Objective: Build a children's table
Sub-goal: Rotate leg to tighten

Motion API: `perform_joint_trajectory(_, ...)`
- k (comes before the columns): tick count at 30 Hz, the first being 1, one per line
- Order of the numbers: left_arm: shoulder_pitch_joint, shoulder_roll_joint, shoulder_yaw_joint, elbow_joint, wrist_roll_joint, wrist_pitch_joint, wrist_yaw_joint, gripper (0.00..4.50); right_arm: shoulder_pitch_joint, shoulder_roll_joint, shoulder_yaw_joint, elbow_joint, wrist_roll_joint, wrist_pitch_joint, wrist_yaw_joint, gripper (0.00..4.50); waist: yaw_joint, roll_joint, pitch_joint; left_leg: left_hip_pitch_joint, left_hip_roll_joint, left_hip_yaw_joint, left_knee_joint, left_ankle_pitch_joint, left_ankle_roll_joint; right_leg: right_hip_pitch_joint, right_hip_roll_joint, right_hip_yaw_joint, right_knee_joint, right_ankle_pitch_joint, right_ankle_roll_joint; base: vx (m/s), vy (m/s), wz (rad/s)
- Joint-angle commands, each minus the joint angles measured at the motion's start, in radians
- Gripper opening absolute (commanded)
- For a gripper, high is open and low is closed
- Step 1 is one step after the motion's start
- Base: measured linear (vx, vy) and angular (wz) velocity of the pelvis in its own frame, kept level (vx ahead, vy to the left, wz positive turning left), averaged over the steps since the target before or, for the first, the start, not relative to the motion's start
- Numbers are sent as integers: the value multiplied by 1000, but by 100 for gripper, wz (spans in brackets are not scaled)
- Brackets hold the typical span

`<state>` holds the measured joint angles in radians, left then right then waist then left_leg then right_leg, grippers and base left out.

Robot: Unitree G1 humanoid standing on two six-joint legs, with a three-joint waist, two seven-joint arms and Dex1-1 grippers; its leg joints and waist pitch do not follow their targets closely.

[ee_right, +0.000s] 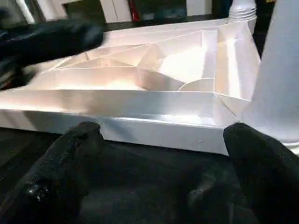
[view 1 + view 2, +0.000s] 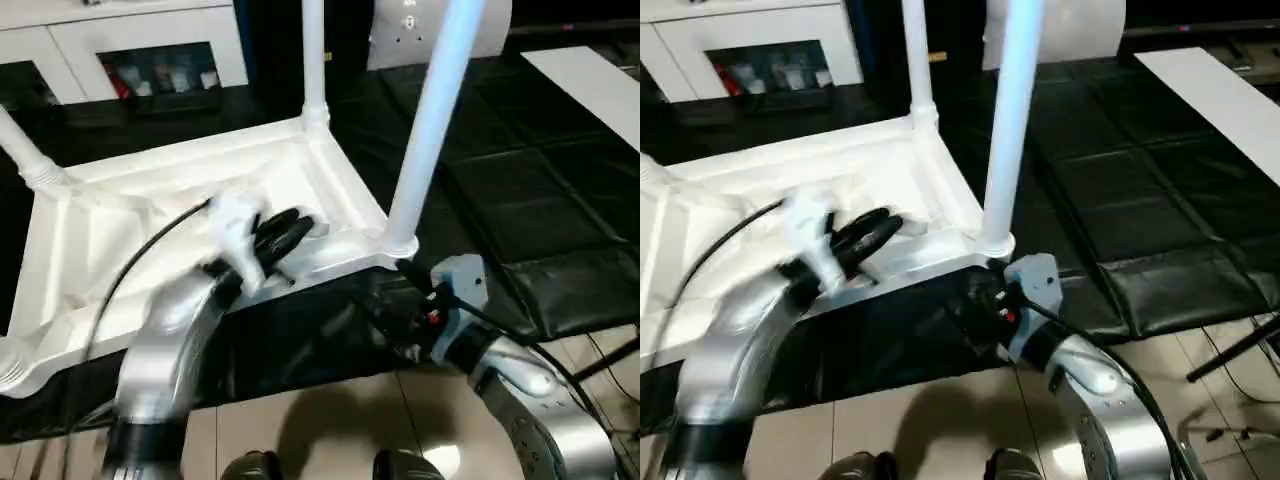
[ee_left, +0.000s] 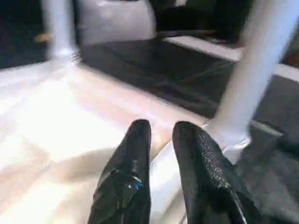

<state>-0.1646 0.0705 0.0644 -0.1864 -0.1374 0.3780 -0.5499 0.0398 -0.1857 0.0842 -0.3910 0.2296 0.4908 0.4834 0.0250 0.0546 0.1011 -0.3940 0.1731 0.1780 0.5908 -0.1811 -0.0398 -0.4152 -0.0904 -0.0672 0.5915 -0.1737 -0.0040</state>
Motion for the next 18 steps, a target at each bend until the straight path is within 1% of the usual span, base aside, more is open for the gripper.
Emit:
perform_joint_trajectory(1, 46, -11, -3, -43, 66, -31, 57, 101, 3, 5, -16, -8, -8, -11, -22, 450, -7, -13, -58, 17, 51, -18, -81, -294, 44, 37, -44, 46, -96, -416, -124, 0, 0, 0)
perform_joint_trajectory(2, 81, -22, -10, -47, 78, -74, 74, 101, 4, 8, -22, -8, -10, -11, -32, 450, -8, -14, -58, 11, 52, -23, -84, -289, 41, 42, -46, 45, -96, -413, -111, 0, 0, 0)
perform_joint_trajectory(3, 99, -27, -18, -58, 77, -78, 90, 101, 2, 4, -23, -9, -10, -7, -38, 450, -8, -14, -57, 9, 52, -22, -85, -293, 37, 42, -46, 45, -96, -416, -104, 0, 0, 0)
perform_joint_trajectory(4, 136, -42, -33, -87, 73, -64, 133, 101, -4, -9, -18, -9, -13, -1, -40, 450, -8, -13, -56, 25, 51, -21, -86, -356, 23, 38, -46, 45, -99, -478, -87, 0, 0, 0)
perform_joint_trajectory(5, 137, -42, -34, -88, 73, -63, 135, 101, -4, -9, -18, -9, -13, -1, -39, 450, -12, -13, -52, 31, 50, -26, -89, -431, 9, 40, -46, 42, -105, -560, -64, 0, 0, 0)
perform_joint_trajectory(6, 157, -52, -42, -107, 70, -41, 167, 101, -11, -24, -8, -6, -13, 3, -28, 450, -14, -11, -49, 41, 49, -25, -88, -472, 2, 36, -42, 40, -109, -602, -54, 0, 0, 0)
perform_joint_trajectory(7, 166, -56, -45, -116, 74, -33, 180, 101, -14, -31, -3, -4, -12, 5, -19, 450, -20, -13, -41, 64, 44, -27, -86, -564, -4, 30, -33, 28, -123, -700, -32, 0, 0, 0)
perform_joint_trajectory(8, 188, -64, -49, -137, 77, -17, 193, 101, -23, -44, 3, 5, -15, 3, -4, 450, -14, -27, -20, -1, 15, -58, -99, -617, 31, 81, -56, -25, -126, -812, 11, 0, 0, 0)
perform_joint_trajectory(9, 188, -64, -49, -137, 77, -17, 193, 101, -23, -44, 3, 5, -15, 3, -4, 450, -31, -1, -25, -15, 2, -63, -101, -679, 31, 112, -52, -54, -124, -905, 55, 0, 0, 0)
perform_joint_trajectory(10, 205, -71, -51, -148, 81, -18, 198, 101, -28, -53, 5, 13, -13, -3, 11, 450, -33, -4, -21, -12, -1, -63, -95, -691, 31, 115, -62, -57, -121, -924, 44, 12, 2, 41)
perform_joint_trajectory(11, 223, -78, -51, -156, 86, -25, 201, 101, -35, -62, 6, 25, -15, -13, 23, 450, -52, -3, -23, -21, -8, -72, -70, -628, 43, 141, -84, -60, -134, -917, 27, 48, 5, 56)
perform_joint_trajectory(12, 226, -79, -50, -156, 87, -27, 202, 101, -36, -63, 6, 27, -16, -15, 24, 450, -49, 4, -17, -20, -9, -71, -65, -608, 45, 147, -92, -66, -146, -924, 21, 48, 5, 56)
perform_joint_trajectory(13, 236, -77, -49, -159, 92, -37, 201, 101, -40, -67, 6, 32, -12, -20, 33, 450, -56, 1, -13, -24, -11, -74, -58, -587, 49, 153, -97, -73, -153, -930, 18, 57, 8, 51)
perform_joint_trajectory(14, 249, -70, -48, -166, 92, -44, 213, 101, -47, -80, 7, 41, -10, -32, 43, 450, -57, -8, -19, -37, -11, -77, -43, -542, 53, 183, -110, -91, -162, -943, 9, 71, 14, 54)
perform_joint_trajectory(15, 251, -68, -48, -167, 92, -42, 219, 101, -50, -85, 6, 45, -9, -36, 46, 450, -60, -10, -16, -39, -11, -79, -39, -528, 56, 187, -112, -96, -164, -940, 4, 71, 14, 54)
perform_joint_trajectory(16, 252, -62, -51, -170, 90, -42, 223, 101, -52, -90, 4, 51, -7, -45, 50, 450, -55, -8, -22, -26, -12, -81, -38, -515, 62, 192, -103, -99, -167, -893, -22, 90, 23, 65)
perform_joint_trajectory(17, 252, -57, -56, -172, 90, -43, 226, 101, -54, -95, 1, 55, -5, -53, 54, 450, -55, -6, -19, -26, -7, -86, -41, -519, 65, 199, -101, -106, -165, -870, -32, 105, 37, 70)
perform_joint_trajectory(18, 254, -51, -61, -177, 93, -40, 231, 101, -55, -99, -3, 61, -1, -58, 58, 450, -53, -3, -23, -25, -9, -97, -56, -504, 81, 218, -78, -108, -158, -784, -52, 105, 37, 70)
